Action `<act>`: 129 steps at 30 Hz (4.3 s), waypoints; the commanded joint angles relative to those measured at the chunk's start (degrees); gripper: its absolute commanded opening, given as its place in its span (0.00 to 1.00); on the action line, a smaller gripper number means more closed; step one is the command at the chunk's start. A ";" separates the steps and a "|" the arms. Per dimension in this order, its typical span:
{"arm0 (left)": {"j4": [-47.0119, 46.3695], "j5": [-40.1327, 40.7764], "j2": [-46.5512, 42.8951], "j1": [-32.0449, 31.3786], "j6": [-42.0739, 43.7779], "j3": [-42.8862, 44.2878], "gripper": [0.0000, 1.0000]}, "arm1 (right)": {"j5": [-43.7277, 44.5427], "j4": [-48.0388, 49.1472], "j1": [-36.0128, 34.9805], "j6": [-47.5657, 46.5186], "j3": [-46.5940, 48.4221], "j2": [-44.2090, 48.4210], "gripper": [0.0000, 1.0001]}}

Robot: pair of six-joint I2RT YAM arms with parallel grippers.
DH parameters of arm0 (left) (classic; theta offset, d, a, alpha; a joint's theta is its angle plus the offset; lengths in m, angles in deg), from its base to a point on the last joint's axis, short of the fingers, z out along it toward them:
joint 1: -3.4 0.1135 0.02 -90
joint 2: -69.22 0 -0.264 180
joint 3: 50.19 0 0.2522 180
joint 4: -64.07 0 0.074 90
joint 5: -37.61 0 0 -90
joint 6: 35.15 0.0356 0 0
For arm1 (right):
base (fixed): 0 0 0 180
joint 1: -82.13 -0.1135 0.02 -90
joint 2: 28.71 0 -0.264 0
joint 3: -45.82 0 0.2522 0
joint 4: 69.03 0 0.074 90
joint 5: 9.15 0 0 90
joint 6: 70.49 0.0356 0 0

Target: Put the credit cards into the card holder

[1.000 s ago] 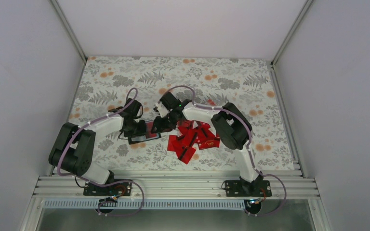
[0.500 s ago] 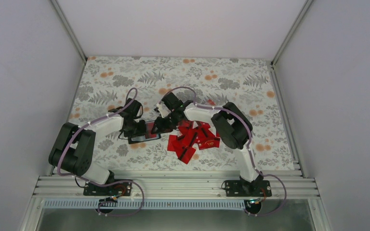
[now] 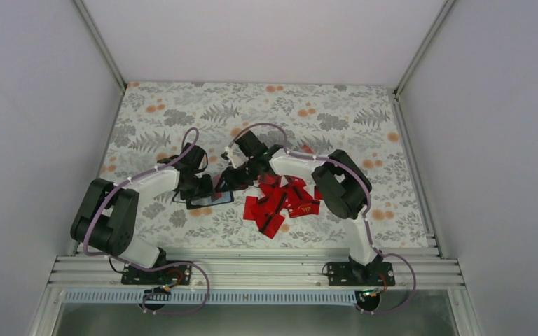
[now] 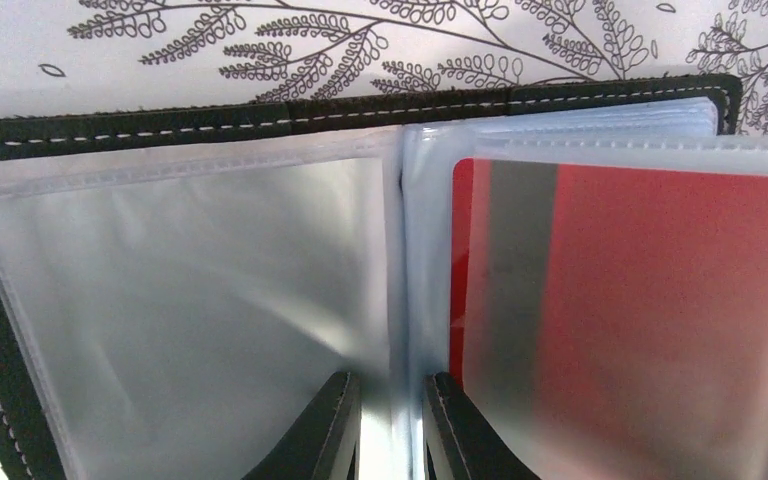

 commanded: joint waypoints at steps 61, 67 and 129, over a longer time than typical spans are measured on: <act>2.07 -7.26 -31.42 -2.60 6.88 10.75 0.37 | 14.36 -12.59 16.34 -0.01 -12.92 26.74 0.38; -7.19 -14.99 -18.63 -11.58 7.60 8.86 0.39 | 9.86 -9.27 20.95 3.19 -27.28 33.16 0.39; -2.02 -22.35 25.11 -20.18 20.46 31.40 0.63 | 2.78 13.48 21.76 8.56 -49.26 21.14 0.20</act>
